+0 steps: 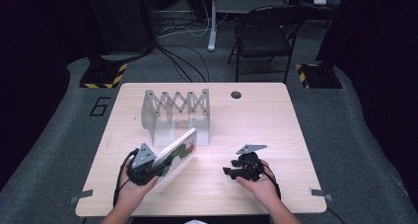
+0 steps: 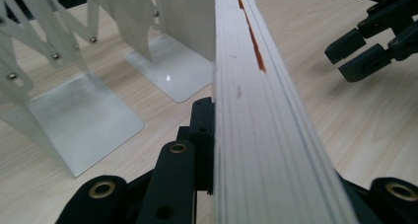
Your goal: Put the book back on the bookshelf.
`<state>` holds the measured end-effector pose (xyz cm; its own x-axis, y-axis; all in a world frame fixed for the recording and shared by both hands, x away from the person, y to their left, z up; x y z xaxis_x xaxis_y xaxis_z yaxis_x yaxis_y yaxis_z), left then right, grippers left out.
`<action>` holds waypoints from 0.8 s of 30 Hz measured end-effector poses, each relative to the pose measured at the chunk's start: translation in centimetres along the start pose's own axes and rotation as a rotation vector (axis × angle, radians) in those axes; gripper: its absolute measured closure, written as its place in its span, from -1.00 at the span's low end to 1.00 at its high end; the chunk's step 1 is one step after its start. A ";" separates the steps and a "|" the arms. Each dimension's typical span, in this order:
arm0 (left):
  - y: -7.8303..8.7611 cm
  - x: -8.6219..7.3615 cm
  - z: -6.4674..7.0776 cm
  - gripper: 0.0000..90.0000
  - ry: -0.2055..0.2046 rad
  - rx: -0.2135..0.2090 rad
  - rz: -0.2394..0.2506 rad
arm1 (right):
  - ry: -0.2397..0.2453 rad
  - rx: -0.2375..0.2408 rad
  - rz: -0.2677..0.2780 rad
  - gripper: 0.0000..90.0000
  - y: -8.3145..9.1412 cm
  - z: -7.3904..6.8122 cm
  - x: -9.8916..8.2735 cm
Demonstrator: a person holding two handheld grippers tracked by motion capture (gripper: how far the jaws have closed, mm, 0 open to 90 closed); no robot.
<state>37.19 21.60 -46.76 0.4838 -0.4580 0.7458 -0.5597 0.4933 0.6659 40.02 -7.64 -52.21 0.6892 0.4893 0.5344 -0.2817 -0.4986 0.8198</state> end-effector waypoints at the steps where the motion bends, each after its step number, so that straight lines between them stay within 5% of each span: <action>1: 0.1 0.0 -0.2 0.69 0.009 0.004 0.004 | 0.000 0.000 0.000 0.14 0.0 0.0 0.0; 24: 1.0 -1.3 -3.9 0.69 0.176 0.155 0.019 | 0.000 0.003 -0.009 0.14 -0.2 0.0 0.0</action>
<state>38.64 25.52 -47.00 0.5745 -0.3065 0.7590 -0.6599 0.3750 0.6510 40.09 -7.59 -52.35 0.6920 0.4934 0.5270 -0.2734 -0.4965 0.8238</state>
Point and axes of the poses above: each handheld gripper's, and its own axes: y roughly backward along the jaws, x roughly out of its top, z roughly to its right, the point moved 5 cm from there along -y, roughly forward along the jaws, and after that the axes turned 11 degrees about -z, right-handed, at the moved point
